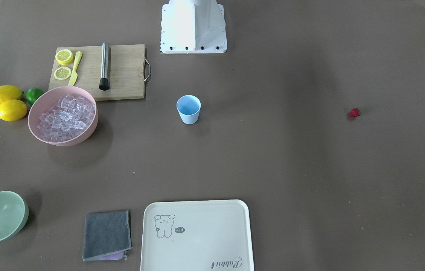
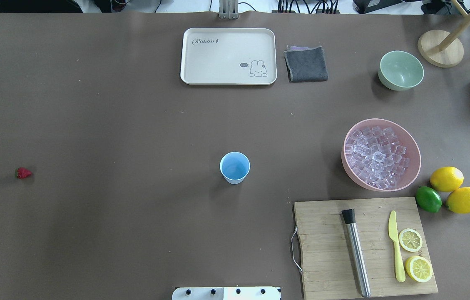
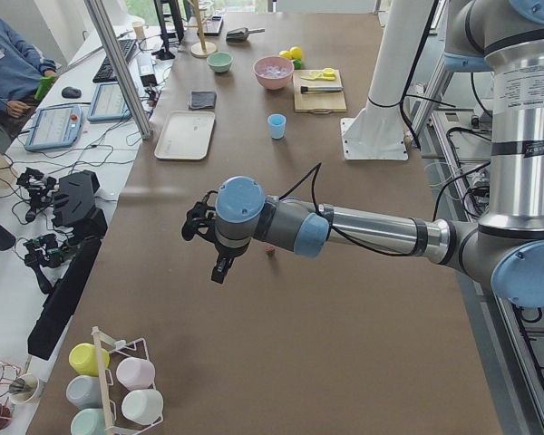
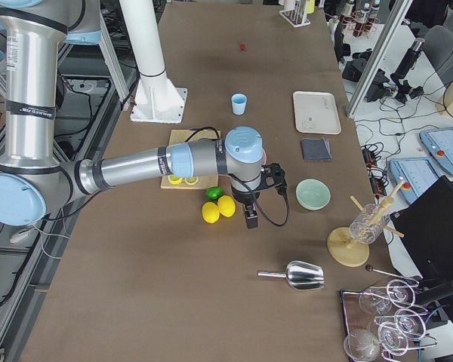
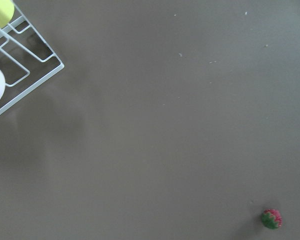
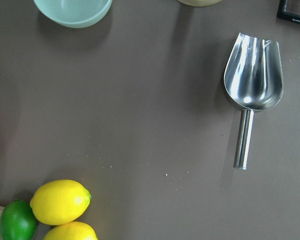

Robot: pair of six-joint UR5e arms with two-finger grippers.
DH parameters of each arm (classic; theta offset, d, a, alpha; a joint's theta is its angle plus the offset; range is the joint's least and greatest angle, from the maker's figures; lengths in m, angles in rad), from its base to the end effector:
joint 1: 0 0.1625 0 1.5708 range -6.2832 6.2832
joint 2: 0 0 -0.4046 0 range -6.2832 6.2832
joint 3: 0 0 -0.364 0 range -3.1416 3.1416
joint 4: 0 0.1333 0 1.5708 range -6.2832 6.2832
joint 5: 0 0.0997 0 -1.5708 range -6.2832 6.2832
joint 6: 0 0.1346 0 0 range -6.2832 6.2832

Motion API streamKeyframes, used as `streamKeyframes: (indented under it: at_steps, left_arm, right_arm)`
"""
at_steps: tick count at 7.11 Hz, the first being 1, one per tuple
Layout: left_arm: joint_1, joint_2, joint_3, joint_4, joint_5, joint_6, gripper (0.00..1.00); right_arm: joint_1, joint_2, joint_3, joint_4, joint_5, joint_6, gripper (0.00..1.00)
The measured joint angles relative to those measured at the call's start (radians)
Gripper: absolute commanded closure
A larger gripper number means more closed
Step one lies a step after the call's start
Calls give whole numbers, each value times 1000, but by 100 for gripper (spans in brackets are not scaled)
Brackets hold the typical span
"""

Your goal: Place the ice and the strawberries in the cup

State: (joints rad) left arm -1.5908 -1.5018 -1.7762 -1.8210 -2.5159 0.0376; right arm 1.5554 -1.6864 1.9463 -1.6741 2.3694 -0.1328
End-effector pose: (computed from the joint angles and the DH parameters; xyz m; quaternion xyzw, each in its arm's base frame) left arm -0.0333 -0.4542 0.5521 0.1838 0.4416 0.0951 0.8730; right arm 0.0304 -0.4187 0.5481 0.0947 -0.3827 -0.0983 0.9137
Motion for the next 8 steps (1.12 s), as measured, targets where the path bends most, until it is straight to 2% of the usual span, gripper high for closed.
streamKeyframes:
  at_steps: [2, 4, 6, 8]
  left_arm:
    - [63, -24, 29, -81, -21, -22, 1]
    - [99, -28, 53, -98, 25, -67, 1]
    - [106, -28, 53, -105, 53, -81, 1]
    - [107, -28, 53, -117, 56, -88, 1]
  right_arm:
    - [-45, 74, 4, 6, 16, 137, 0]
    - [-172, 119, 12, 100, -15, 443, 0]
    - [-339, 136, 29, 190, -105, 738, 0]
    - [-523, 176, 39, 223, -230, 967, 4]
